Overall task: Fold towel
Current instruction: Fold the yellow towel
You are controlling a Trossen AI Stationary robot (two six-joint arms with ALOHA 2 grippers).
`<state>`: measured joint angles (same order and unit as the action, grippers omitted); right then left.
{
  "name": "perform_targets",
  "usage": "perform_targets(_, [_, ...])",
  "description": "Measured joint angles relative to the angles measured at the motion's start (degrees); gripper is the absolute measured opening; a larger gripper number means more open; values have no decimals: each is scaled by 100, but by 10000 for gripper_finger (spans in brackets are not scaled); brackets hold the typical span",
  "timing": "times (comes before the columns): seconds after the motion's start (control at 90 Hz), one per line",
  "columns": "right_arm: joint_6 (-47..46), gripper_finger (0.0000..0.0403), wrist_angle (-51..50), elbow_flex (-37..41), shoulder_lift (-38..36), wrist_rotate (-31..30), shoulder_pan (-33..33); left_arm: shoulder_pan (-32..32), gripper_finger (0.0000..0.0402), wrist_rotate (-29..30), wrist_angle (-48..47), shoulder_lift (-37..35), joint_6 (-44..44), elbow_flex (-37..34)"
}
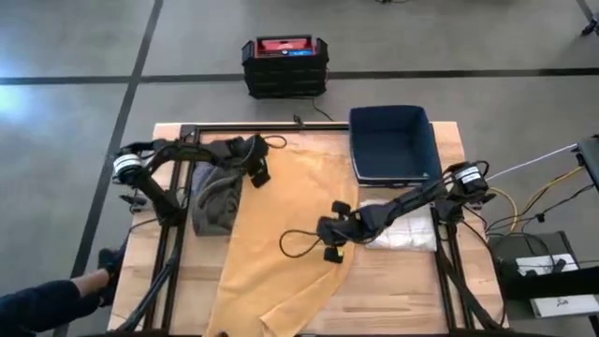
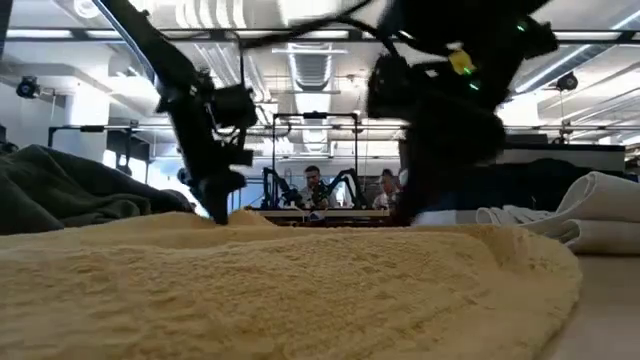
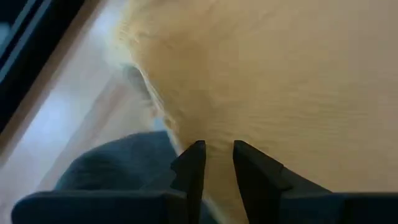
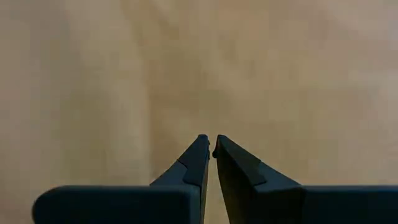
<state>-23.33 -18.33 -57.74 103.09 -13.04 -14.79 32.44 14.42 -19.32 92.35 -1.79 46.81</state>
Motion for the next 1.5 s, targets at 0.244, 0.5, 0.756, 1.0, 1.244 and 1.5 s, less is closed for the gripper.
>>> perform_targets(0.244, [-152,18,75,156,36,-80,-50,806,73,581,19,110,-36,-234])
perform_targets(0.5, [509,18,-572,-511,-133,-47,22,897,73,233,-208,-734,-17,5])
perform_targets(0.756, [1199,18,-699,-1215,-419,-2,-273,-297,73,-1189,-974,-2611,-353,151])
perform_targets(1.0, [1160,18,378,-1129,-112,187,-945,-3569,73,-503,-1287,-3436,-2127,-369])
perform_targets(1.244, [346,18,1416,-1140,530,427,-1481,-6687,73,1047,-1212,-2947,-4864,-893])
perform_targets(1.5, [-620,18,2031,-1593,1367,355,-1604,-7933,73,1090,-1012,-1991,-6598,-1171])
